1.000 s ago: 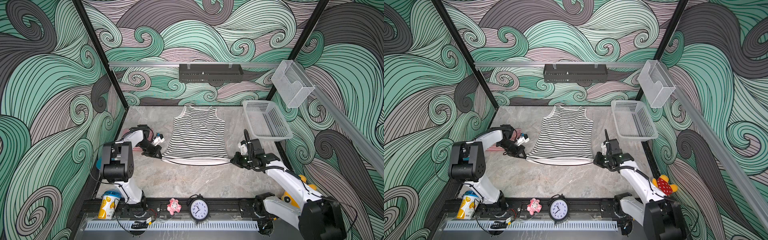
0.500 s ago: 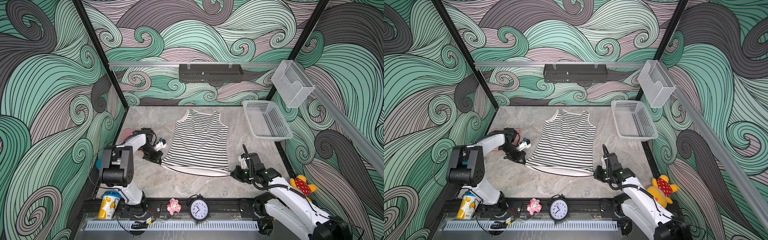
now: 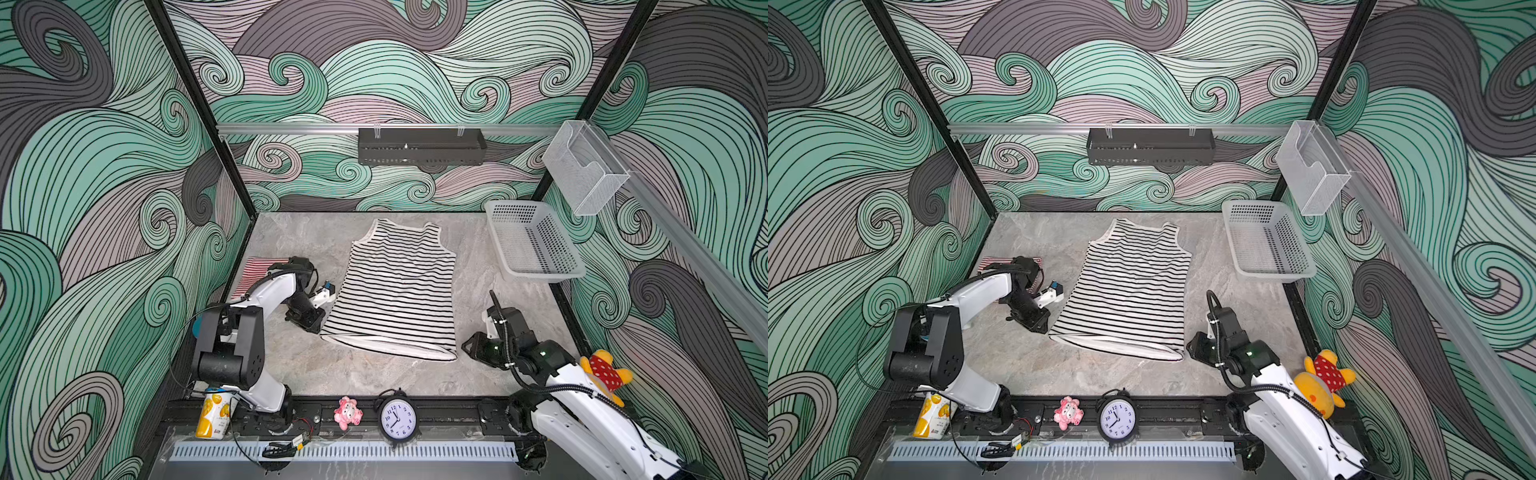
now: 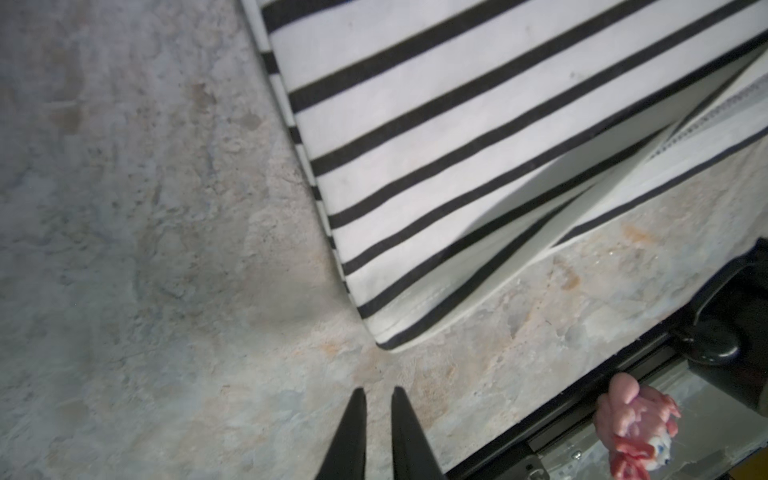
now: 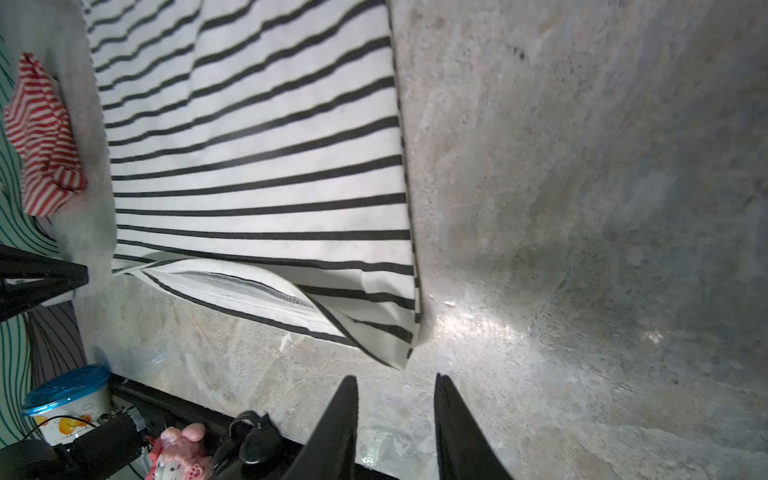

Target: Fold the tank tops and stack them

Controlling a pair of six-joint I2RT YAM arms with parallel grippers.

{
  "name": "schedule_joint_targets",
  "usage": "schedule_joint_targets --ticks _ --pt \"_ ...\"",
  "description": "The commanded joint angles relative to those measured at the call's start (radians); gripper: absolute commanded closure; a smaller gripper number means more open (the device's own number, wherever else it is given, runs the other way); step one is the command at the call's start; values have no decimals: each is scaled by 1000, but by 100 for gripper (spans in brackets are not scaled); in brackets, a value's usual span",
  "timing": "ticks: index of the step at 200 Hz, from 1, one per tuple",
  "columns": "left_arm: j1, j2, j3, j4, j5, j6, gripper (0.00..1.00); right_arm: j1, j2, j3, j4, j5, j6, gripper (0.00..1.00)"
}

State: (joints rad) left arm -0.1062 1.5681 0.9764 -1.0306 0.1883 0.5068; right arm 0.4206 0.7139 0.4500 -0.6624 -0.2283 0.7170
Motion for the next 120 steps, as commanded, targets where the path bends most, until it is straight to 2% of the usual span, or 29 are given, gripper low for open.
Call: schedule_joint_targets --ticks 1,24,59,88,120 --pt "-1 -33 24 -88 -75 70 81 9 38 25 27 20 32 67" --pt "0 -46 63 -63 -82 42 80 44 154 13 191 22 93 68" --pt "-44 31 190 -46 84 -51 79 132 400 95 298 110 111 69" --pt "-139 129 272 5 68 -108 79 175 542 155 361 121 108 70" --pt "-234 220 310 54 61 -144 79 233 615 184 378 127 115 70"
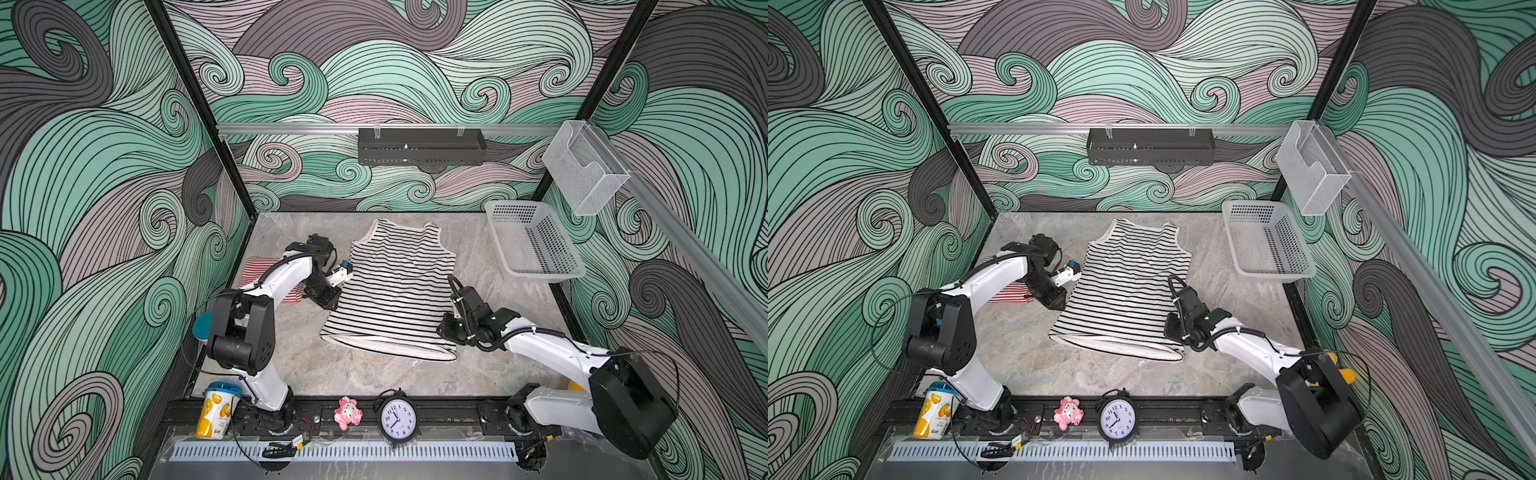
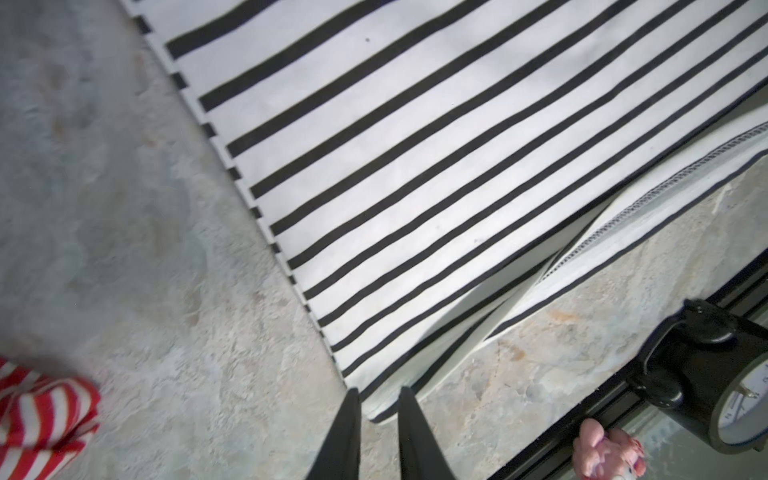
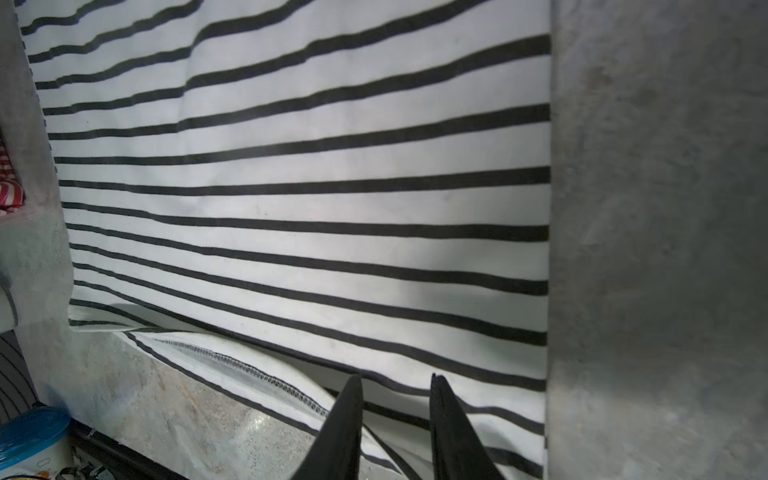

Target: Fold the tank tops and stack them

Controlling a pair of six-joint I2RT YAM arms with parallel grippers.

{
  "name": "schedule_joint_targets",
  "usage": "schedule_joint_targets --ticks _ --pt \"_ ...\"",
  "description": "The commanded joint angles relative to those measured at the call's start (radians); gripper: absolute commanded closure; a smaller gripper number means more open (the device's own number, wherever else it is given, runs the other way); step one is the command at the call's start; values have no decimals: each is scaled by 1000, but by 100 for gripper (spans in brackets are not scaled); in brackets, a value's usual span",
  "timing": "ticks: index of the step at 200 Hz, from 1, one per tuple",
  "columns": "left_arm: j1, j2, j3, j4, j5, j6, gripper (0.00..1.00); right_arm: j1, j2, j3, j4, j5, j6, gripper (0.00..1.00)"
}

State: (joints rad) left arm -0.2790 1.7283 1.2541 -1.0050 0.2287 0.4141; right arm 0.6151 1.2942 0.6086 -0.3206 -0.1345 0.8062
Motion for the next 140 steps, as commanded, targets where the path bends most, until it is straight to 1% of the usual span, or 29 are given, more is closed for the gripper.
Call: schedule_joint_targets --ticks 1,29,71,102,140 --pt "-65 63 34 30 20 -52 79 39 35 25 38 33 26 70" --pt "-130 144 54 25 47 -64 79 70 41 3 74 19 57 71" --pt "-205 181 18 53 34 -77 79 112 37 -28 111 0 94 70" --pt "-244 156 -25 55 56 -73 80 141 7 -56 120 -14 118 70" --pt "-288 112 -78 27 83 -48 80 158 -81 -100 114 -37 149 70"
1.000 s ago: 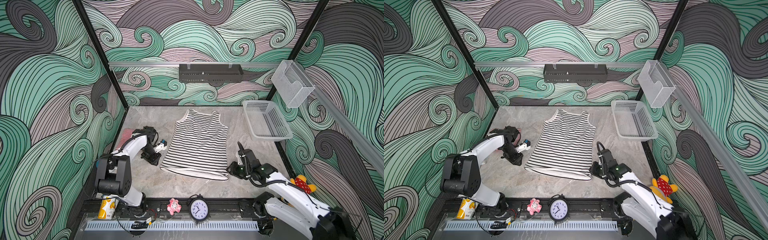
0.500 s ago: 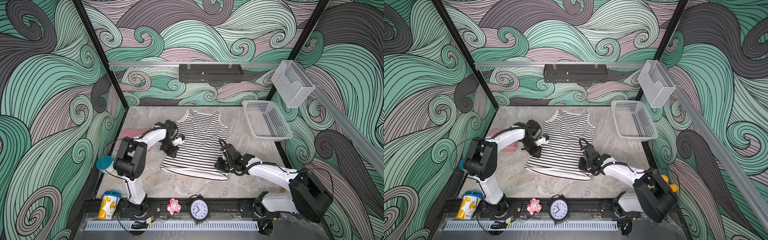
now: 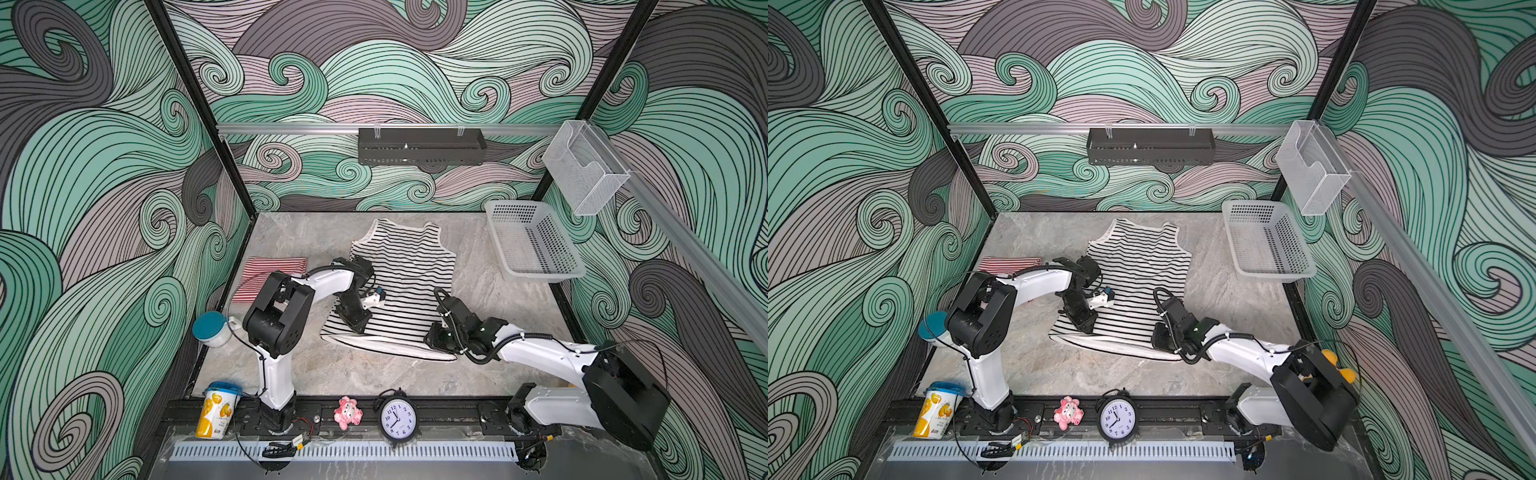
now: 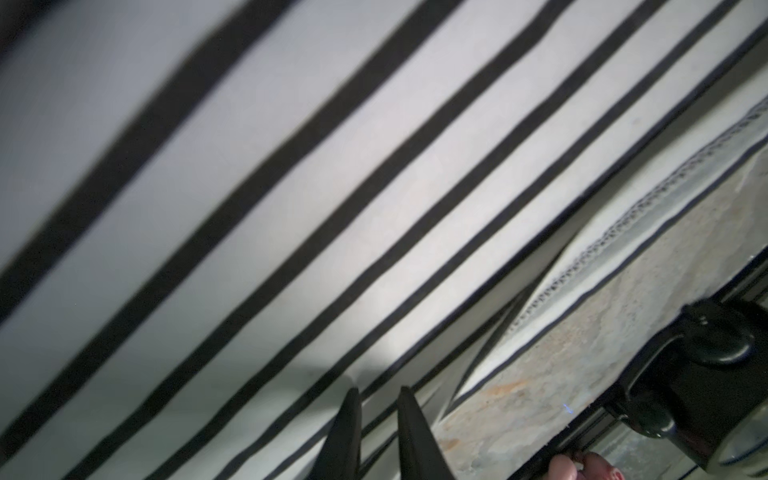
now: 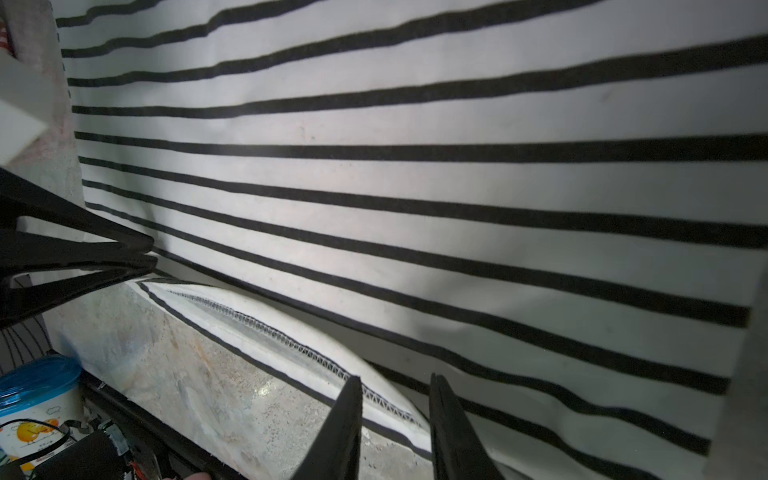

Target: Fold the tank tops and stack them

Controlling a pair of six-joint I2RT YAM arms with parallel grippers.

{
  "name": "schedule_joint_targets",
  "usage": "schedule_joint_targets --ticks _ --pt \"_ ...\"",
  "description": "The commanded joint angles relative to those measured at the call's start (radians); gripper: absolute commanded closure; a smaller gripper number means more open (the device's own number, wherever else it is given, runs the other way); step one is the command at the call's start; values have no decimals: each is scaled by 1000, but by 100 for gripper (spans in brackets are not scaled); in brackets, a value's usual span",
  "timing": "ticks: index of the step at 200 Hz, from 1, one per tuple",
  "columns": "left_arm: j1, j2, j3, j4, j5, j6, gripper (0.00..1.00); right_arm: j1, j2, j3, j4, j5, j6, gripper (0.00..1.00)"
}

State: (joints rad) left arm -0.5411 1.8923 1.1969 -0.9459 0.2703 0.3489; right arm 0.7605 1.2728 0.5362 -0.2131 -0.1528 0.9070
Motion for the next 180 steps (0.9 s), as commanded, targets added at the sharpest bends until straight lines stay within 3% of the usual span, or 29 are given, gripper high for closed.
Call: schedule_joint_targets --ticks 1,71,98,140,180 --pt "-28 -52 -22 -33 43 18 80 13 -62 -29 8 -20 49 70" --pt "-77 -124 -106 -106 49 107 80 24 -233 -144 -12 -50 132 69" --pt "-64 -158 -72 -84 -37 116 81 23 -274 -152 9 -29 169 69" --pt "27 -89 192 -75 -74 97 82 43 -177 -109 77 6 190 68" --pt "93 144 497 38 -188 14 82 120 -20 -16 42 76 187 68"
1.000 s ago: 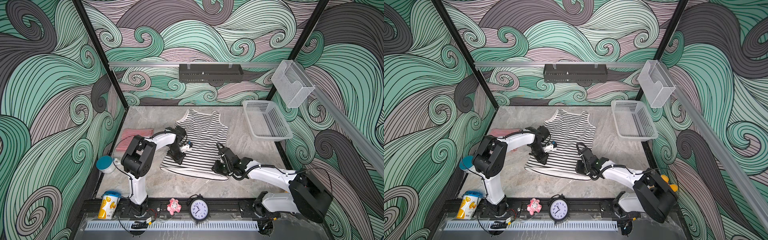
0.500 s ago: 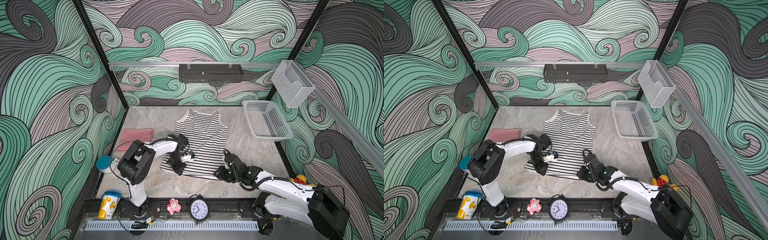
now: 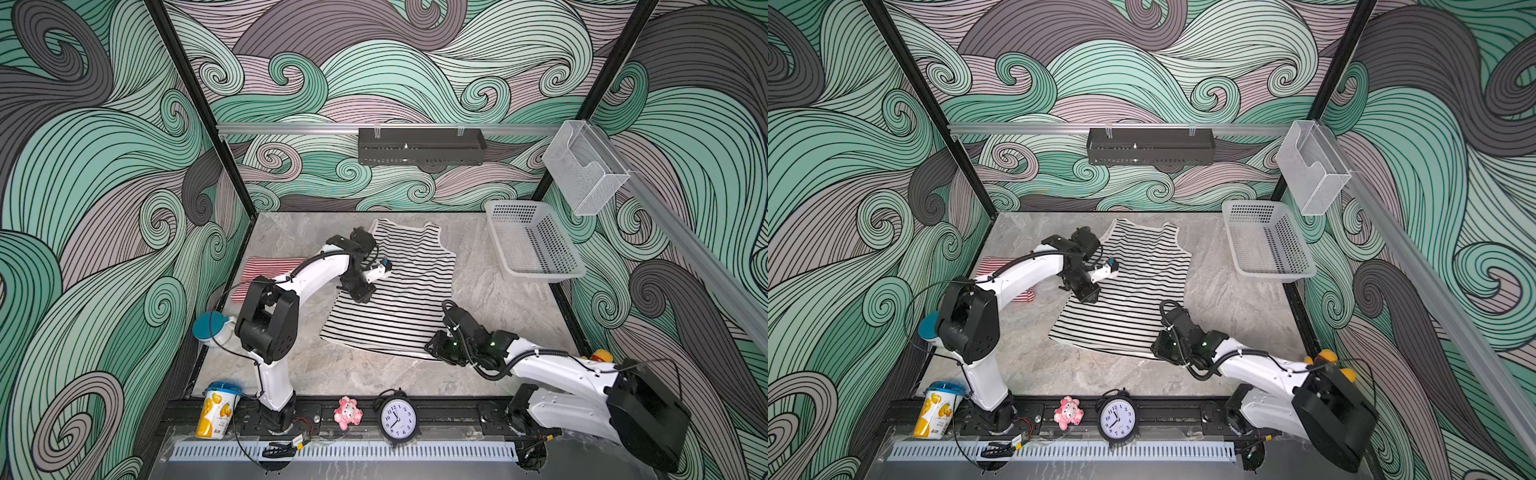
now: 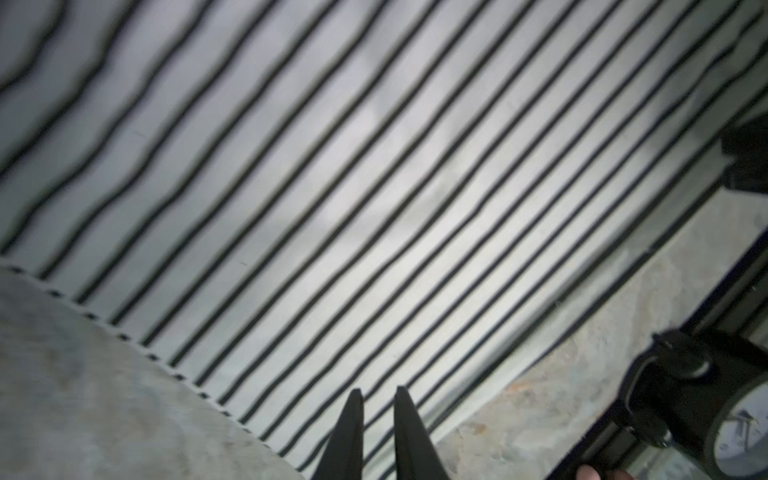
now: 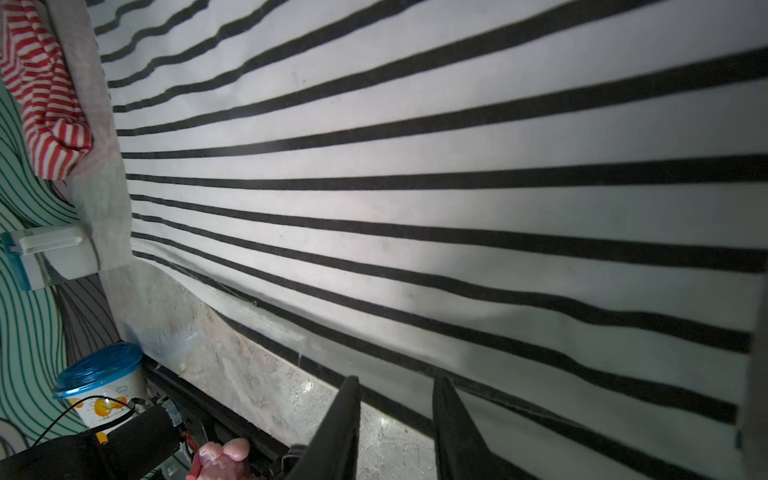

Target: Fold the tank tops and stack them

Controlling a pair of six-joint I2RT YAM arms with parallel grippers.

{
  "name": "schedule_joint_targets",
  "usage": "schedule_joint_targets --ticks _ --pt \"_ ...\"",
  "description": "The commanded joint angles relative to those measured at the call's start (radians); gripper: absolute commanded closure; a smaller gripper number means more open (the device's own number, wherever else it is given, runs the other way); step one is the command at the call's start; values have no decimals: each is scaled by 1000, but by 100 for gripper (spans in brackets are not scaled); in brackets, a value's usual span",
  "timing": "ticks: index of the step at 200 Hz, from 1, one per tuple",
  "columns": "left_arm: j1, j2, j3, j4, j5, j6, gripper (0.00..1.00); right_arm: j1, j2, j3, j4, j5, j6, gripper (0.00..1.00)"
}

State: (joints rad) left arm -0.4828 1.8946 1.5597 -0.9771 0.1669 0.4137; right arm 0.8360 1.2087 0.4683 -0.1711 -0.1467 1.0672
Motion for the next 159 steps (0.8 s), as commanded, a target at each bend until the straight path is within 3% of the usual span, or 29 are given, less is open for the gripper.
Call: schedule_joint_targets --ticks 1,44,78,104,159 --pt "35 149 142 72 -86 -52 82 47 46 53 0 72 28 68" --pt "69 468 548 34 -146 -69 82 100 40 35 -56 139 87 68" --pt "88 612 695 32 -225 -72 82 101 -28 12 -141 196 107 67" --pt "102 612 654 25 -234 -84 82 47 -87 11 -270 226 95 61" --pt "104 461 350 110 -269 -87 82 -151 -135 16 -260 118 6 58"
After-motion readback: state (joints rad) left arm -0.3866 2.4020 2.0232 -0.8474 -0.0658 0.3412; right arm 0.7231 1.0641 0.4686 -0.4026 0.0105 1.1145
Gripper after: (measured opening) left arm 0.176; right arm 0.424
